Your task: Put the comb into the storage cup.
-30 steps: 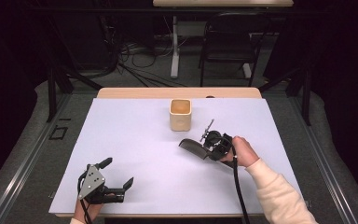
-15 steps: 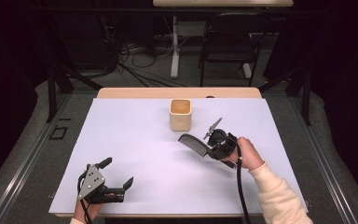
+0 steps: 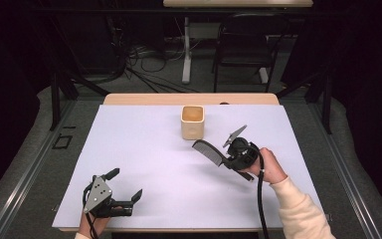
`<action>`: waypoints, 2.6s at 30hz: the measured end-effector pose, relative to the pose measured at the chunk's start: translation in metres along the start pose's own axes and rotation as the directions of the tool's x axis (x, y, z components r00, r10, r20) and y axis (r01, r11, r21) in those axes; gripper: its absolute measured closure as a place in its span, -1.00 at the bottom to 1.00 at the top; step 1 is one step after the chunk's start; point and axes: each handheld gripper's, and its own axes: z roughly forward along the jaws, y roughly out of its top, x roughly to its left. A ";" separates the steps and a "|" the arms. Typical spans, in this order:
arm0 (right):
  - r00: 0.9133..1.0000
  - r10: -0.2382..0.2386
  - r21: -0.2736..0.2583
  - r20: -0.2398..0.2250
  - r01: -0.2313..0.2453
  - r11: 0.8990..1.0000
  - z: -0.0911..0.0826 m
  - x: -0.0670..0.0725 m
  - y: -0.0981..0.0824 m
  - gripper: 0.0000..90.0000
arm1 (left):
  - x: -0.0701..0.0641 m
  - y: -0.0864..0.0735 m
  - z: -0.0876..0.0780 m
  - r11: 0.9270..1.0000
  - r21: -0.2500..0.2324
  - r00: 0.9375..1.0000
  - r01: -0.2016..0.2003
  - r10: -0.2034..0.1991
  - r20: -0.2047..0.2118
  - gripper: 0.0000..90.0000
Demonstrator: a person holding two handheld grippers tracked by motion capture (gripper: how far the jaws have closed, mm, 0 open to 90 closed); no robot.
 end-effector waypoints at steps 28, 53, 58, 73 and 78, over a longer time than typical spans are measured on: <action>0.999 0.040 -0.124 -0.011 -0.041 0.991 -0.015 -0.004 -0.013 0.60 | 0.000 0.000 0.000 1.000 0.002 1.000 -0.004 0.004 0.000 -0.99; 0.997 0.082 -0.227 0.013 -0.077 0.971 -0.025 -0.006 -0.018 0.60 | 0.000 0.000 -0.001 1.000 -0.005 1.000 -0.002 0.002 -0.002 -0.99; 0.995 0.094 -0.254 0.028 -0.084 0.964 -0.027 -0.007 -0.017 0.60 | 0.000 0.000 0.000 1.000 -0.003 1.000 -0.003 0.003 -0.003 -0.99; 0.991 0.123 -0.309 0.056 -0.100 0.946 -0.026 -0.012 -0.015 0.60 | 0.000 0.000 0.000 1.000 -0.003 1.000 -0.003 0.003 -0.002 -0.99; 0.989 0.129 -0.332 0.068 -0.100 0.938 -0.027 -0.013 -0.015 0.60 | 0.000 0.000 0.000 1.000 -0.002 1.000 -0.001 0.001 -0.004 -0.99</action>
